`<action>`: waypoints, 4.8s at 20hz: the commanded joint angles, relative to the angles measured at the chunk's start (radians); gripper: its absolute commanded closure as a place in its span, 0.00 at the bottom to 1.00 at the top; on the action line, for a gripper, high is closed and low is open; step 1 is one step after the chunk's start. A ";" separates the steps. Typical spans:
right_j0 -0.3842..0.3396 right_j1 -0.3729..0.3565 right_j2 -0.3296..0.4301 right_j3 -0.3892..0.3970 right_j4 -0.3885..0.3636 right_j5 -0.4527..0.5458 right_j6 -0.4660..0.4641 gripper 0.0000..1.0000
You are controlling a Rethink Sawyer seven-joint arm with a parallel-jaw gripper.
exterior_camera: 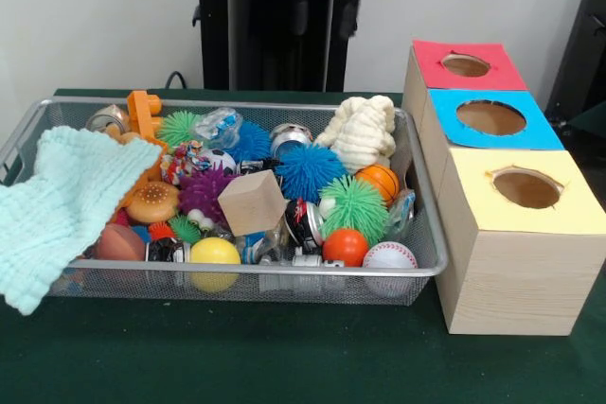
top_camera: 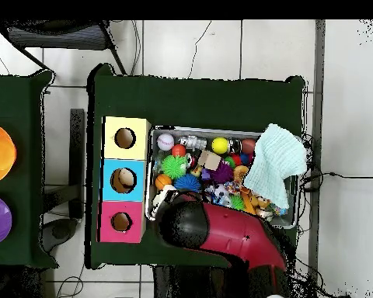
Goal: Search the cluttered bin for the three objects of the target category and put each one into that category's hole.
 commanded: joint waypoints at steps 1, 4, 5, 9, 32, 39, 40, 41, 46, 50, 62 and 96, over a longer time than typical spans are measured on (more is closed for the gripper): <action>-0.120 0.158 0.069 -0.121 -0.079 -0.029 -0.019 0.00; -0.160 0.196 0.077 -0.142 -0.102 -0.054 -0.026 0.00; -0.164 0.201 0.080 -0.140 -0.107 -0.061 -0.022 0.00; -0.223 0.258 0.102 -0.158 -0.115 -0.124 -0.004 0.00; -0.250 0.442 0.138 -0.181 -0.116 -0.405 0.099 0.00; -0.167 0.469 0.024 -0.230 -0.127 -0.397 0.104 0.00; -0.160 0.469 0.012 -0.236 -0.125 -0.385 0.101 0.00; -0.149 0.469 0.000 -0.245 -0.121 -0.371 0.100 0.00; -0.066 0.454 -0.087 -0.292 -0.112 -0.283 0.096 0.00; -0.001 0.452 -0.165 -0.309 -0.097 -0.241 0.114 0.00; 0.021 0.440 -0.200 -0.308 -0.091 -0.211 0.101 0.00; -0.044 0.604 -0.107 -0.325 -0.075 -0.237 0.097 0.00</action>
